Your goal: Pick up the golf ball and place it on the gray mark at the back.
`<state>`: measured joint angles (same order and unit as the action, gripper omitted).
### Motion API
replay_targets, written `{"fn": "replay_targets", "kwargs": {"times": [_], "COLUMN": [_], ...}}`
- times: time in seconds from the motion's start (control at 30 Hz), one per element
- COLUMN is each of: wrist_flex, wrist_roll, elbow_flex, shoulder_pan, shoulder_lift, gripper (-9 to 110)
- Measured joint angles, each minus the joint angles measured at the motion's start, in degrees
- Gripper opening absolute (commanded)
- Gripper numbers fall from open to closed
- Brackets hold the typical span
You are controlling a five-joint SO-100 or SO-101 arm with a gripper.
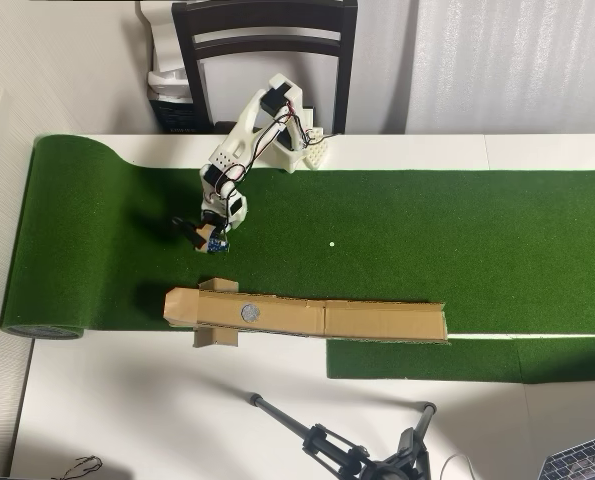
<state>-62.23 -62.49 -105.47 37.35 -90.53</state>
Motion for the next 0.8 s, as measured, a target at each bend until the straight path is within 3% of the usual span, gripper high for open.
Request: {"fn": "replay_targets", "kwargs": {"times": [0.43,0.8], "wrist_flex": [-7.29,-4.66], "wrist_roll": [0.00,-5.10], "elbow_flex": [30.15,35.51], "shoulder_pan": [-10.99,-19.69], "shoulder_lift": [0.00,1.23], "gripper": [25,25]}}
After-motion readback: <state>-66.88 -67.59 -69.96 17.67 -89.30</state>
